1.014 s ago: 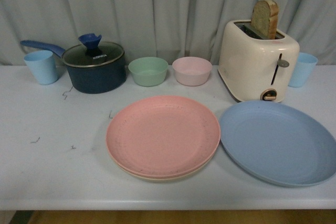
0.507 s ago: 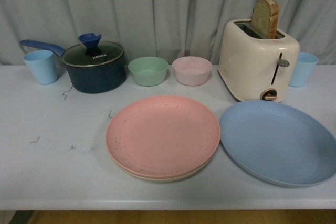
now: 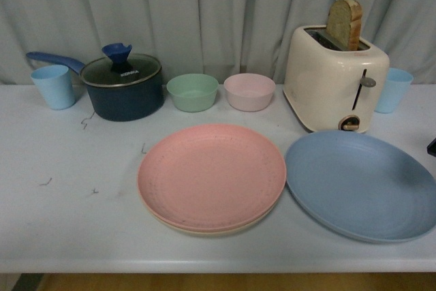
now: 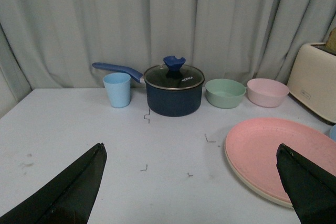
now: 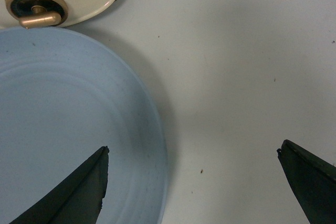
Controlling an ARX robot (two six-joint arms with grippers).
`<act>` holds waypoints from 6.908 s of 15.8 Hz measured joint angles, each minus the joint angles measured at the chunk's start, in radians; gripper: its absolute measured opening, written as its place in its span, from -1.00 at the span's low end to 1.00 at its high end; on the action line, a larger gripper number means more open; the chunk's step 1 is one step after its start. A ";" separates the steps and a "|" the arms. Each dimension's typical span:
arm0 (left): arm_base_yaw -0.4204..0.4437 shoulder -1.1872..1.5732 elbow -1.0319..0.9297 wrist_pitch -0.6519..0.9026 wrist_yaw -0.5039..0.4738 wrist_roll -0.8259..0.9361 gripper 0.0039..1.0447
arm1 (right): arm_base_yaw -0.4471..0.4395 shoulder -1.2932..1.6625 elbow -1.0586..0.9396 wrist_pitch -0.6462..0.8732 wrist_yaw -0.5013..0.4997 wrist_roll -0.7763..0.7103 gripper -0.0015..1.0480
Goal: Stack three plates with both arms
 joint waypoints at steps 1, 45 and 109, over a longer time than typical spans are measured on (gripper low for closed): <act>0.000 0.000 0.000 0.000 0.000 0.000 0.88 | 0.008 0.031 0.015 0.014 0.004 -0.005 0.87; 0.000 0.000 0.000 0.000 0.000 0.000 0.88 | 0.516 0.098 0.076 0.138 0.054 0.468 -0.94; 0.001 0.000 0.000 0.000 0.000 0.000 0.88 | 0.168 -1.981 -1.036 -0.120 0.084 0.048 -0.77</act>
